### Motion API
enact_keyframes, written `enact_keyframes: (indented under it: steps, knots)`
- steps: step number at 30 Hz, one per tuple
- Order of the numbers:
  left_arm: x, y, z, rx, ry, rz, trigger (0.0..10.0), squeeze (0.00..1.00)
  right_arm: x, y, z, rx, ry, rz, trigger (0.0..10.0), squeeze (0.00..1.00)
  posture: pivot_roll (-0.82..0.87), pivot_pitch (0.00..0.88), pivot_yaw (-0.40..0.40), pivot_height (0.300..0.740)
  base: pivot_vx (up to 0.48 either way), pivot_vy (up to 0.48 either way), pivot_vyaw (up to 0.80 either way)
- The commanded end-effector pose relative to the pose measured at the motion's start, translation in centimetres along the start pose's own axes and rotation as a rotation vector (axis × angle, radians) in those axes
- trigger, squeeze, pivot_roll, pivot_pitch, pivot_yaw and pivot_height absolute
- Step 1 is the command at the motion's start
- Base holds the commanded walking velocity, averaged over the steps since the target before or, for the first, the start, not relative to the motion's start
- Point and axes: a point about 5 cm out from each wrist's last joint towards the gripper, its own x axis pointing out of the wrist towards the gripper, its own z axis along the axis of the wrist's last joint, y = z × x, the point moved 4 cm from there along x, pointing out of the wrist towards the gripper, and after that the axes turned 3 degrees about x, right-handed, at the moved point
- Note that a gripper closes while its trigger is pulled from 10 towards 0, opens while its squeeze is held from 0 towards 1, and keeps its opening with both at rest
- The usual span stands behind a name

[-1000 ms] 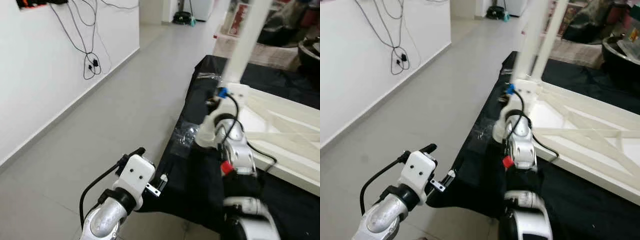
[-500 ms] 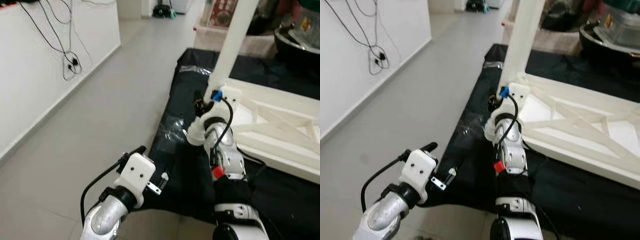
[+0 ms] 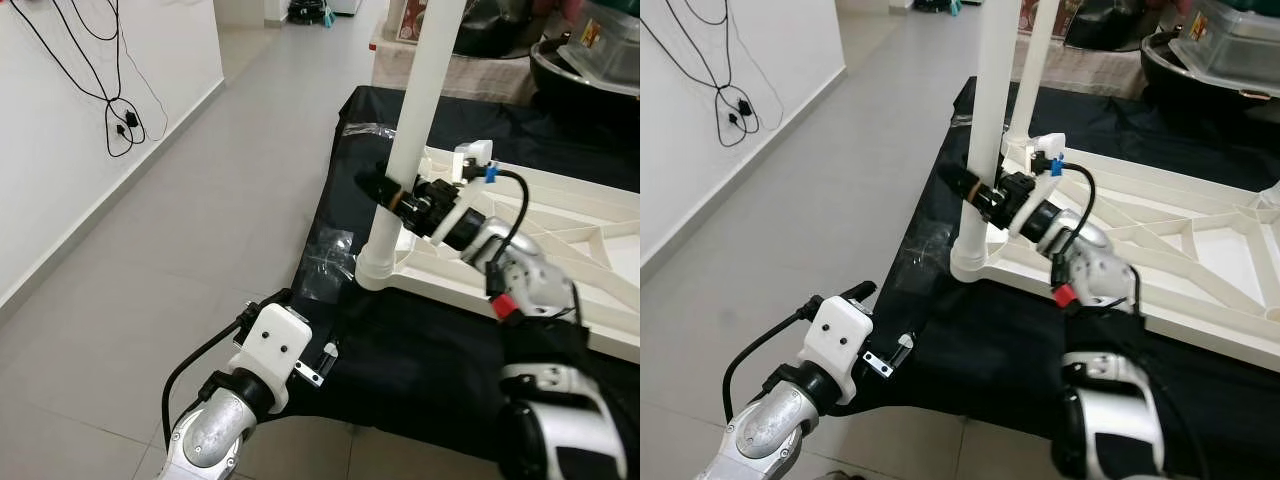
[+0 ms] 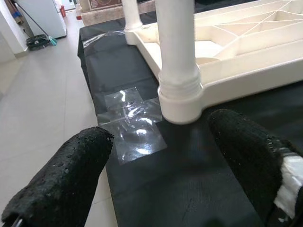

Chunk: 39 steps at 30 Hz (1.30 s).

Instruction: Building children table

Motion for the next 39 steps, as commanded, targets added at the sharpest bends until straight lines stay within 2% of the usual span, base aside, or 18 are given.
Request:
enact_keyframes:
  steps: [1,9,10,17,19,20,22,23,25,26,27,29,32,35,36,37,38,39]
  knots:
    - [-0.2,-0.1,-0.2,-0.005,0.009,0.004,10.0,0.0,2.0,2.2,-1.6,0.04,0.052,0.204,10.0,0.0,0.17,0.111,-0.062,0.74,0.0,0.0,0.0]
    - [-0.3,0.1,-0.2,-0.002,0.013,0.009,10.0,0.0,3.3,2.7,-1.5,-0.006,0.084,0.272,9.1,0.0,0.17,0.115,-0.065,0.74,0.0,0.0,0.0]
    - [-0.3,0.1,-0.2,-0.003,0.012,0.01,10.0,0.0,3.5,2.5,-1.4,-0.016,0.088,0.257,0.0,0.0,0.17,0.115,-0.065,0.74,0.0,0.0,0.0]
    - [-0.1,-0.2,-0.2,-0.008,0.011,0.006,10.0,0.0,3.6,1.3,-1.0,-0.081,0.01,0.107,0.0,0.0,0.16,0.115,-0.062,0.74,0.0,0.0,0.0]
    - [-0.1,-0.2,-0.2,-0.009,0.01,0.005,10.0,0.0,3.7,0.0,-0.9,-0.068,-0.055,-0.065,0.0,0.0,0.15,0.115,-0.061,0.74,0.0,0.0,0.0]
    - [-0.1,-0.2,-0.2,-0.009,0.01,0.005,10.0,0.0,3.7,0.0,-0.9,-0.068,-0.055,-0.065,0.0,0.0,0.15,0.115,-0.061,0.74,0.0,0.0,0.0]
    - [-0.1,-0.1,-0.2,-0.008,0.009,0.005,10.0,0.0,3.4,-2.2,-1.3,-0.055,-0.107,-0.353,0.0,0.0,0.15,0.117,-0.06,0.74,0.0,0.0,0.0]
    - [-0.1,-0.1,-0.2,-0.008,0.009,0.005,10.0,0.0,3.4,-2.2,-1.3,-0.055,-0.107,-0.353,0.0,0.0,0.15,0.117,-0.06,0.74,0.0,0.0,0.0]
    - [-0.1,-0.1,-0.2,-0.008,0.009,0.004,10.0,0.0,-0.2,-5.7,-2.6,-0.086,-0.095,-0.909,0.0,0.0,0.15,0.117,-0.057,0.74,0.0,0.0,0.0]
    - [0.0,-0.1,-0.2,-0.008,0.008,0.003,10.0,0.0,-3.1,-6.4,-3.1,-0.12,-0.078,-1.177,0.0,0.0,0.15,0.116,-0.056,0.74,0.0,0.0,0.0]
    - [0.0,-0.2,-0.2,-0.008,0.008,0.002,10.0,0.0,-5.0,-6.5,-3.3,-0.144,-0.065,-1.335,0.0,0.0,0.15,0.116,-0.056,0.74,0.0,0.0,0.0]
    - [0.0,-0.2,-0.2,-0.008,0.008,0.002,10.0,0.0,-5.0,-6.5,-3.3,-0.144,-0.065,-1.335,0.0,0.0,0.15,0.116,-0.056,0.74,0.0,0.0,0.0]
    - [0.0,-0.3,-0.2,-0.008,0.007,0.0,10.0,0.0,-6.6,-5.3,-3.7,-0.122,-0.087,-1.48,0.0,0.0,0.15,0.113,-0.056,0.74,0.0,0.0,0.0]
    - [0.0,-0.3,-0.2,-0.007,0.008,-0.002,10.0,0.0,-5.3,-4.1,-4.1,-0.089,-0.094,-1.464,0.0,0.0,0.15,0.112,-0.059,0.74,0.0,0.0,0.0]
    - [0.0,-0.3,-0.2,-0.006,0.008,-0.002,10.0,0.0,-4.1,-3.7,-4.0,-0.065,-0.119,-1.414,7.9,0.0,0.15,0.108,-0.058,0.74,0.0,0.0,0.0]
    - [0.0,-0.3,-0.2,-0.006,0.008,-0.002,10.0,0.0,-4.1,-3.7,-4.0,-0.065,-0.119,-1.414,7.9,0.0,0.15,0.108,-0.058,0.74,0.0,0.0,0.0]
    - [-0.1,-0.3,-0.3,-0.006,0.009,-0.002,10.0,0.0,-3.0,-3.4,-3.7,-0.064,-0.147,-1.361,10.0,0.0,0.15,0.108,-0.059,0.74,0.0,0.0,0.0]
    - [-0.1,-0.3,-0.3,-0.006,0.009,-0.002,10.0,0.0,-1.9,-3.1,-3.4,-0.06,-0.184,-1.306,10.0,0.0,0.15,0.105,-0.061,0.74,0.0,0.0,0.0]
